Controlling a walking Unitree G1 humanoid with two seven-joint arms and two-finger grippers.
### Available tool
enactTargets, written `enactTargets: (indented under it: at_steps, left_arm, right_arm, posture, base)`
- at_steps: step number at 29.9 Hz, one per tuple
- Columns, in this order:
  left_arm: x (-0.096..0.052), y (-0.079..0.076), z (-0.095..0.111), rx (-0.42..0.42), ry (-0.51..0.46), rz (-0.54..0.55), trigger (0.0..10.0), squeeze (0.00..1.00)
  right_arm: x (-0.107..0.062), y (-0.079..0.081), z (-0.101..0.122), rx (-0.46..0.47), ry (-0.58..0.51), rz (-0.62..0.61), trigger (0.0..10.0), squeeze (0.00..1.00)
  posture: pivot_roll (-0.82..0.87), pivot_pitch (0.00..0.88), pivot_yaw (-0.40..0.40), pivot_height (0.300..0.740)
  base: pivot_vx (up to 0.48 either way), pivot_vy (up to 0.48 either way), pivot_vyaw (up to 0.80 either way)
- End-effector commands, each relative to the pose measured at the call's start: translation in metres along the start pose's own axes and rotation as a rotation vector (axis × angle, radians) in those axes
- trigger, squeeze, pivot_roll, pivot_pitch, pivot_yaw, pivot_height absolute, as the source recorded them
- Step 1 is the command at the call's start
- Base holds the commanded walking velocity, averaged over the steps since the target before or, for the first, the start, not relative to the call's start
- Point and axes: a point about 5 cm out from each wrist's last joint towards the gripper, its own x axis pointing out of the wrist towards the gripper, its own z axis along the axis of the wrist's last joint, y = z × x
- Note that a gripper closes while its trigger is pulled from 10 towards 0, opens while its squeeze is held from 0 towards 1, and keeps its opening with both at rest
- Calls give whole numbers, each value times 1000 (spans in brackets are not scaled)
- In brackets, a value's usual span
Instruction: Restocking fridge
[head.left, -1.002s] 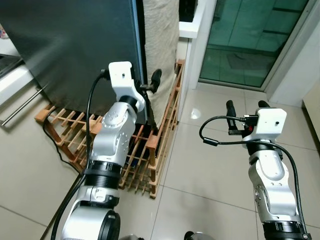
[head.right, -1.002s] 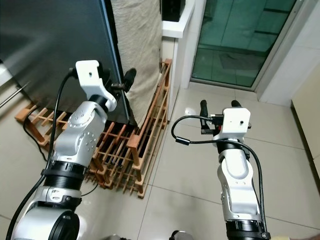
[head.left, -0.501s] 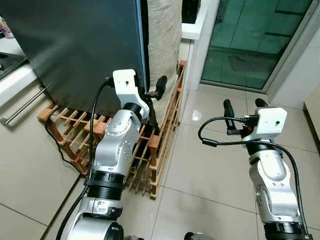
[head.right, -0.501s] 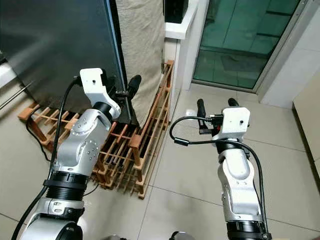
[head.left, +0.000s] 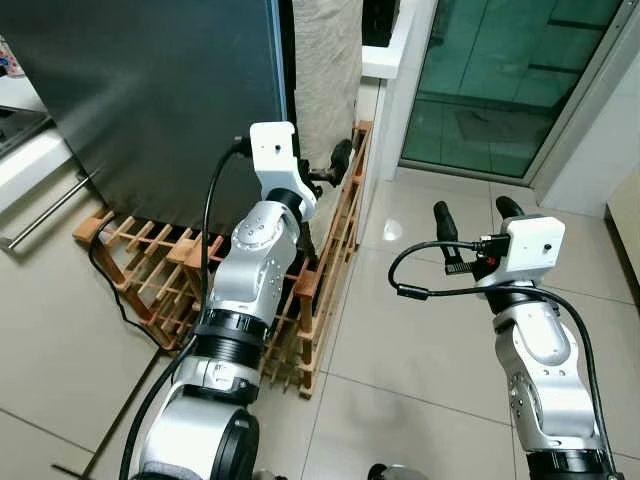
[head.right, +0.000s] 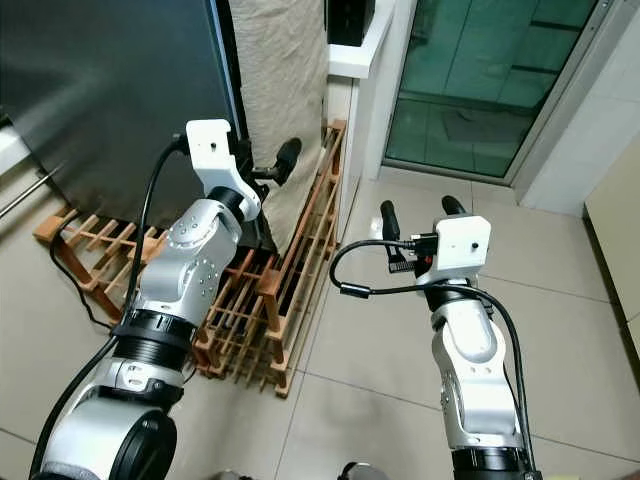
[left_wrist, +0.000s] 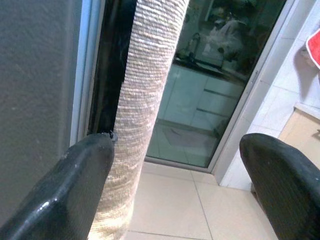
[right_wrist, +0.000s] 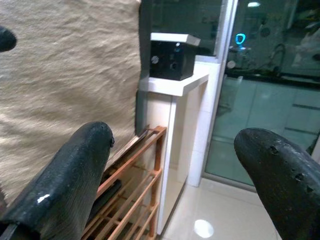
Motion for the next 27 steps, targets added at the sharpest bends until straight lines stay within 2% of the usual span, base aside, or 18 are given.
enactTargets:
  at_steps: [1,11,21,25,26,27]
  left_arm:
    - [5,-1,5,14,-19,-1,10000,0]
    - [7,5,3,-6,-12,33,10000,0]
    - [11,-3,-3,-30,12,13,10000,0]
    - [14,-4,-5,-74,28,38,10000,0]
    - [15,-1,-10,-139,77,86,10000,0]
    - [16,-1,-12,-150,88,94,10000,0]
  right_arm:
    - [-1,-1,5,3,-11,13,10000,0]
    - [-6,3,3,7,14,71,10000,0]
    - [-7,5,2,-2,30,113,10000,0]
    - [-7,7,3,2,34,138,10000,0]
    - [-7,8,2,2,37,146,10000,0]
    - [-7,8,2,2,38,149,10000,0]
  posture:
    - [-153,15,52,740]
    - [-152,25,55,740]
    - [-158,28,54,740]
    - [-160,29,54,740]
    - [-160,30,54,740]
    - [-160,30,54,740]
  base:
    - [0,0,0]
    - [0,0,0]
    - [0,0,0]
    - [0,0,0]
    - [0,0,0]
    - [0,0,0]
